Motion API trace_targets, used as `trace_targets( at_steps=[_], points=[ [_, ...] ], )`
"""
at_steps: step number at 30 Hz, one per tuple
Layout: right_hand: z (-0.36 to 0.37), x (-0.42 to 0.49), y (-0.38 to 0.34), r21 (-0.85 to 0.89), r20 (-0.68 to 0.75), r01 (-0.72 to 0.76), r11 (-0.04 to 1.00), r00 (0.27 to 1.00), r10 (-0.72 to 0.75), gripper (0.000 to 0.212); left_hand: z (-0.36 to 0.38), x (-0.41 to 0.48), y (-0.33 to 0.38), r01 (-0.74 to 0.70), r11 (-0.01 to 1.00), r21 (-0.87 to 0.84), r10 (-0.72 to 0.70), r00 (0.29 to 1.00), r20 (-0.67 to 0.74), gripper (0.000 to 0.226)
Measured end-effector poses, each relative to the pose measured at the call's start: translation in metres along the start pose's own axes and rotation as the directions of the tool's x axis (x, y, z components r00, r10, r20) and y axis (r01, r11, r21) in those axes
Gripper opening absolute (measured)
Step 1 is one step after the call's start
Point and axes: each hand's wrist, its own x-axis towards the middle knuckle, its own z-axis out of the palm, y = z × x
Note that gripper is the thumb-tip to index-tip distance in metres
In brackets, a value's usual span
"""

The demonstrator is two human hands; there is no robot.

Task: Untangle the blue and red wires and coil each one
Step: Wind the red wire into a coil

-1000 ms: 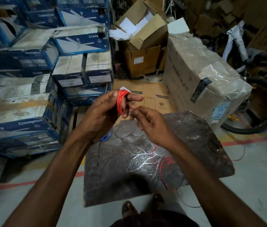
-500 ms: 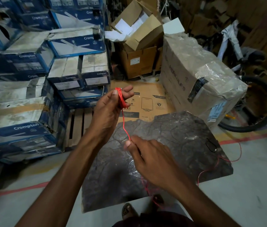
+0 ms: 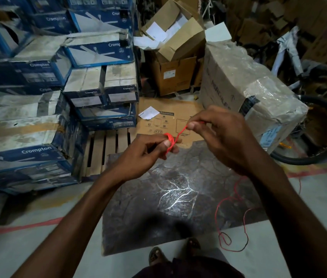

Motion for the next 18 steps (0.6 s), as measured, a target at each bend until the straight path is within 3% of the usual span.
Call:
trace_targets(
  at_steps=[4, 7, 13, 18],
  points=[
    [0.009, 0.018, 0.020, 0.106, -0.027, -0.033, 0.994, 0.999, 0.036, 0.012, -0.018, -0.005, 0.010, 0.027, 0.983, -0.179, 0.007, 0.983, 0.184, 0.034],
    [0.027, 0.024, 0.032, 0.136, -0.010, -0.029, 0.990, 0.999, 0.030, 0.013, -0.028, -0.008, 0.015, 0.059, 0.945, -0.322, 0.013, 0.976, 0.216, 0.035],
    [0.071, 0.010, 0.037, 0.117, 0.208, -0.148, 0.982, 0.970, 0.122, 0.026, -0.029, -0.006, 0.016, 0.004, 0.791, -0.612, 0.014, 1.000, 0.024, 0.036],
    [0.105, -0.025, 0.021, 0.130, 0.262, -0.209, 0.969, 0.950, 0.170, 0.034, -0.023, 0.008, 0.011, -0.064, 0.737, -0.673, -0.052, 0.987, -0.150, 0.036]
  ],
)
